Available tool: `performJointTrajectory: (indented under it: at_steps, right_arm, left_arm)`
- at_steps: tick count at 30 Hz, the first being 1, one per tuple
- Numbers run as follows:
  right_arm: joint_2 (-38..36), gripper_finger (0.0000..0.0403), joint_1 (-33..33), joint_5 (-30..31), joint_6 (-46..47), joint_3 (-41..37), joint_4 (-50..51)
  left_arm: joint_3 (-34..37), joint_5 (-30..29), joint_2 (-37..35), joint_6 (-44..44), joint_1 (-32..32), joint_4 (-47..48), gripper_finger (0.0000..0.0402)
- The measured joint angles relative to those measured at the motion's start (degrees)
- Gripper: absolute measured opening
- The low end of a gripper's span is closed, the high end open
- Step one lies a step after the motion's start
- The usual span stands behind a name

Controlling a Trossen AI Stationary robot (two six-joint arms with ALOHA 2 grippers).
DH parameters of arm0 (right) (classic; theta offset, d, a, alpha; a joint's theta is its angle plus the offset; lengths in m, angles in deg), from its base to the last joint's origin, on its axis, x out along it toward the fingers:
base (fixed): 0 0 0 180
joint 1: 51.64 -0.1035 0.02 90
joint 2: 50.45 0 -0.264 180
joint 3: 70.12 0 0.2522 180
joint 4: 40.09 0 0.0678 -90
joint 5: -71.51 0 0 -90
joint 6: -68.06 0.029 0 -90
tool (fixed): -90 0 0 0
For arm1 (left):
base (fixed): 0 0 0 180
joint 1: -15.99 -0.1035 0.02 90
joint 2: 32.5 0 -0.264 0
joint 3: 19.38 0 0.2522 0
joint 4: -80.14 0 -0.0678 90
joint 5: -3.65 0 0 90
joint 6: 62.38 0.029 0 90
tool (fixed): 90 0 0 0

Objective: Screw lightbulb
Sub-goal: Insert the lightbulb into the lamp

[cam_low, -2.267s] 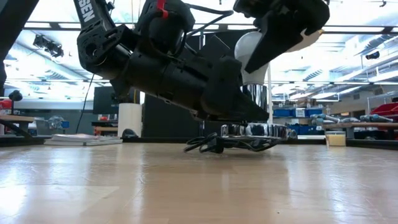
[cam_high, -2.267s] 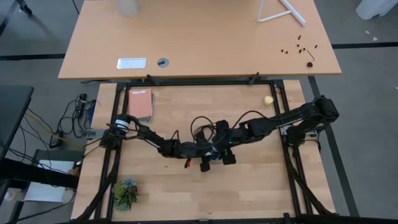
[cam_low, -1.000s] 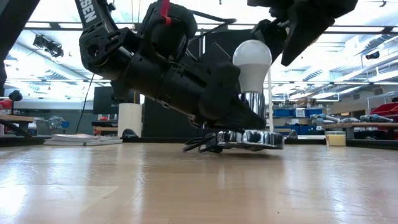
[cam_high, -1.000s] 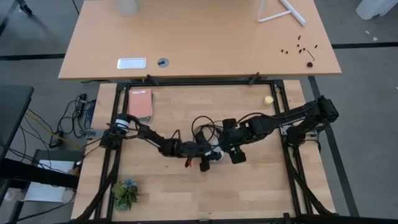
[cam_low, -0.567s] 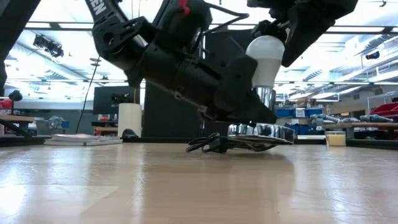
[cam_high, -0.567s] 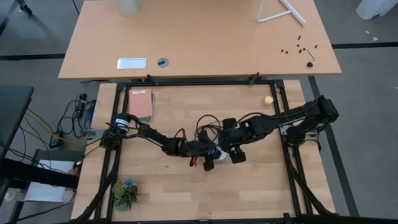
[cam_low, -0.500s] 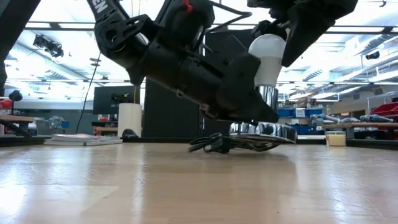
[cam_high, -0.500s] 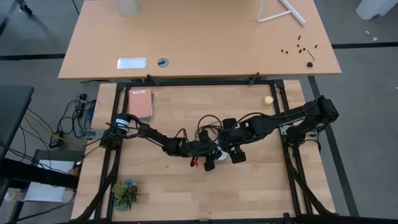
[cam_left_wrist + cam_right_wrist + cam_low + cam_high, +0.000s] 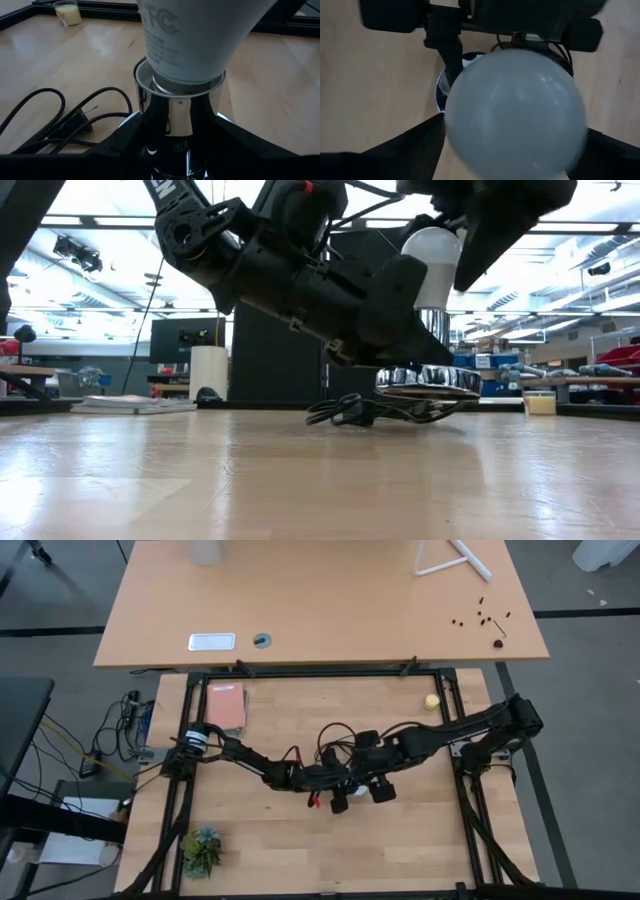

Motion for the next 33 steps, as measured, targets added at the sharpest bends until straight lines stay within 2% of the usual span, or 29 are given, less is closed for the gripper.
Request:
performJointTrajectory:
  at_steps: [4, 11, 16, 26, 33]
  right_arm:
    - [3.89, 0.0348, 0.74, 0.39, -0.95, 3.98, 2.11]
    - [13.55, 0.0348, 0.03, 0.69, -1.18, 16.07, 13.99]
    - [18.38, 0.0348, 0.06, 0.84, -1.95, 21.64, 19.36]
    - [18.52, 0.0348, 0.29, 3.46, -5.24, 22.39, 19.88]
    - [18.33, 0.0332, 0.44, 1.79, -6.51, 22.39, 19.33]
  left_arm:
    - [0.00, -0.77, 0.00, 0.09, -0.07, 0.02, 0.0195]
    - [0.00, -1.56, 0.00, 0.22, -0.40, 0.06, 0.0195]
    - [0.00, -1.73, 0.00, 0.35, -0.42, 0.41, 0.0195]
    - [-0.02, -1.71, 0.04, 2.10, -0.39, 0.77, 0.0195]
    - [-0.02, -1.40, 0.04, 3.41, -0.31, 0.92, 0.0195]
